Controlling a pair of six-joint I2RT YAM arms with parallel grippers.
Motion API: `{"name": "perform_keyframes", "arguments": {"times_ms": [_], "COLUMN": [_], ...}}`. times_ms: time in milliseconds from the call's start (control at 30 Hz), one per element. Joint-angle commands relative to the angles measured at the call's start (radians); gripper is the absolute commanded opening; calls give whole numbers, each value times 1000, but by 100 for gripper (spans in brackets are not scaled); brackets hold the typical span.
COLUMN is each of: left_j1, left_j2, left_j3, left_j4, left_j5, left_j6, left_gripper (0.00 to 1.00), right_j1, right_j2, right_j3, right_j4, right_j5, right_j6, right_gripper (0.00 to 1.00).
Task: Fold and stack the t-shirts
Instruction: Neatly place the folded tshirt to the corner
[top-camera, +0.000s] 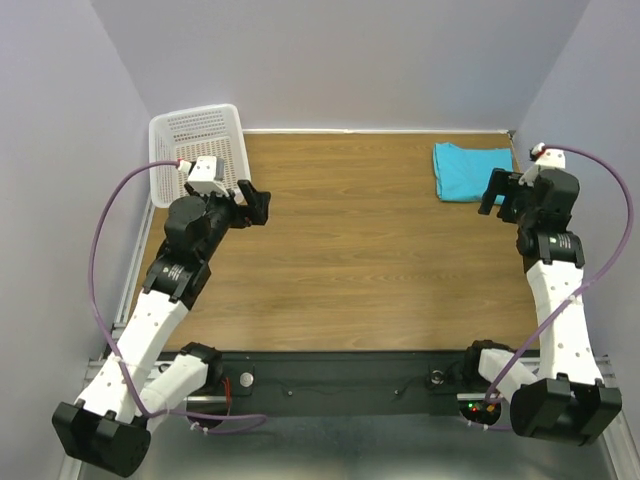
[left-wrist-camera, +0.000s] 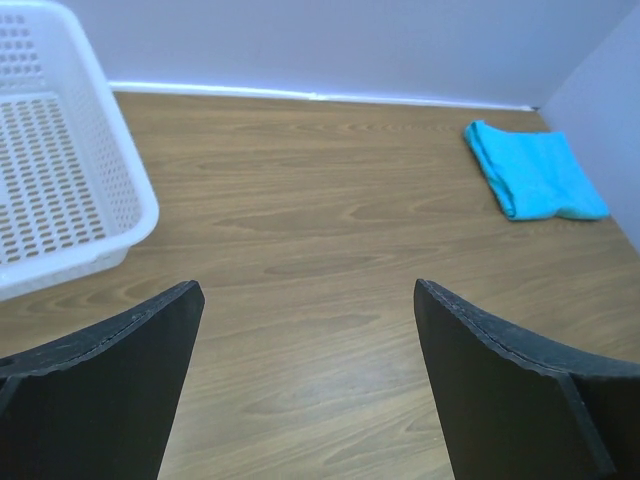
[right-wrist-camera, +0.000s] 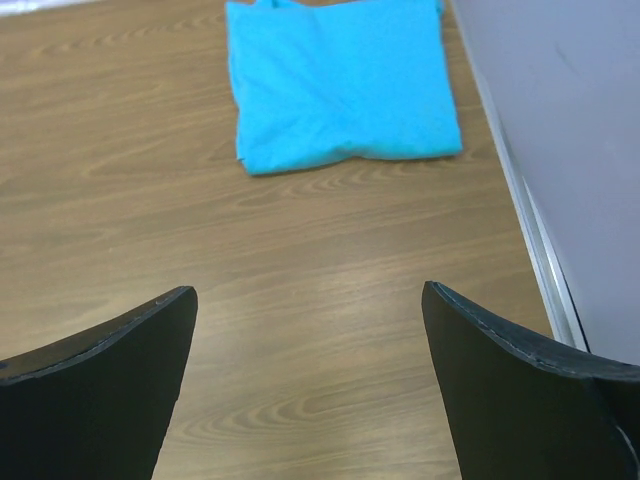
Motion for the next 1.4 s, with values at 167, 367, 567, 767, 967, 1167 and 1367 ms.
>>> {"name": "perform_keyframes", "arguments": {"times_ms": [167,367,567,767,967,1167,1367], "left_j1": [15,15,15,15,15,15,15], "left_j2": [21,-22,-61,-59,-62,-65,-61], "left_j3": [12,-36,-64,-70,-85,-102,-107], "left_j4": [-31,-31,-63,-63,-54,-40,-38], "left_j5": [-143,-154,-163,-155,-143,-132,-125], "left_j6": [21,26,38,53,53,46,44], "left_gripper": [98,99,98,99,99,99,98], "right_j1": [-3,-5,-5,-3,-3,-5,-3], "right_j2": [-44,-37,-38,-43,-61,-64,-67], "right_j3": [-12,-30,-59,-82,-102,-113,-127], "right_j4": [54,60,70,77,77,79,82], "right_j5": [254,260,269,266,271,289,291], "right_j6": [197,163,186,171,153,159,153], "right_gripper": [100,100,100,100,100,100,100]}}
